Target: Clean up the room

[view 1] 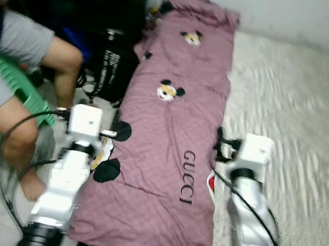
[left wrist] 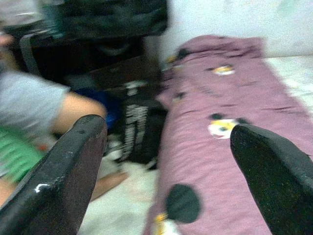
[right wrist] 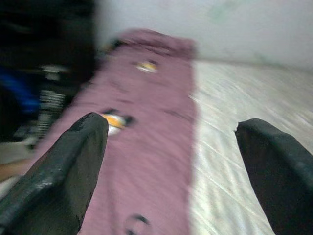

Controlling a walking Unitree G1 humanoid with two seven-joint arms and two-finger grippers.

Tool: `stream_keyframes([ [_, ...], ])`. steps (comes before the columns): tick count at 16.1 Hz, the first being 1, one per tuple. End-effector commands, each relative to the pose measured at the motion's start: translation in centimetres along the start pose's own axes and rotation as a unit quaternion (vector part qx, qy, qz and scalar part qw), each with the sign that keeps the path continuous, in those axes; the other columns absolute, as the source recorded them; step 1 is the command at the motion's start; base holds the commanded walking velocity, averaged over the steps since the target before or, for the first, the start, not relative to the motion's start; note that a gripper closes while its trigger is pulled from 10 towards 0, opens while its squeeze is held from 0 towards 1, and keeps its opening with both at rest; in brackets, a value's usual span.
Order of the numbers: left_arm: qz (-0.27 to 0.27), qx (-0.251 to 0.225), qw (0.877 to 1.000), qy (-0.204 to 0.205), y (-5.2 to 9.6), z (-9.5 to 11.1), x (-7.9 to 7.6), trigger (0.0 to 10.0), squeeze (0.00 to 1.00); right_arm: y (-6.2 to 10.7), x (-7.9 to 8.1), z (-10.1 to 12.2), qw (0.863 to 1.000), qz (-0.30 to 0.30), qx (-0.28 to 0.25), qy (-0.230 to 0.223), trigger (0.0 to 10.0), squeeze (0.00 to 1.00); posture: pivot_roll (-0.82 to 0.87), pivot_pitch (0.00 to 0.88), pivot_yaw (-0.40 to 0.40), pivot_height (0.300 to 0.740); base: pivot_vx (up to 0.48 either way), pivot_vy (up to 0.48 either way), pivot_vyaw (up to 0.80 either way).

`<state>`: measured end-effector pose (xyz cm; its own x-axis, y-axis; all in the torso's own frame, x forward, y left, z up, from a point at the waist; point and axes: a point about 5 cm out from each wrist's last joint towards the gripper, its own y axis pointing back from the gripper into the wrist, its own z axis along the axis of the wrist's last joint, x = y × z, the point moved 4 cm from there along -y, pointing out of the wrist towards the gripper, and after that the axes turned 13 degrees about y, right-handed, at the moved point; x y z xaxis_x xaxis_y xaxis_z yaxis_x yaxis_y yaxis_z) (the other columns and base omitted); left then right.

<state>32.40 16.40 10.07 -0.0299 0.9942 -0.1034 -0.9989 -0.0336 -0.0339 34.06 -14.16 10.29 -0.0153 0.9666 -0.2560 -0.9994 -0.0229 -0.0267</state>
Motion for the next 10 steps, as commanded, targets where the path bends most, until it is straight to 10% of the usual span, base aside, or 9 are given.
stream_keyframes([
  [1,0.006,0.004,1.000,0.002,0.1,-0.3,0.6,10.0,0.00,-0.1,0.8,0.3,0.999,0.033,-0.009,0.013,10.0,0.00,0.08,0.000,0.027,0.740,0.000,0.000,0.00],
  [10,0.017,0.018,1.000,-0.004,0.0,-1.2,0.7,10.0,0.00,1.5,3.1,-0.3,0.996,0.088,0.023,-0.004,10.0,0.00,0.06,0.000,0.013,0.740,0.000,0.000,0.00],
])
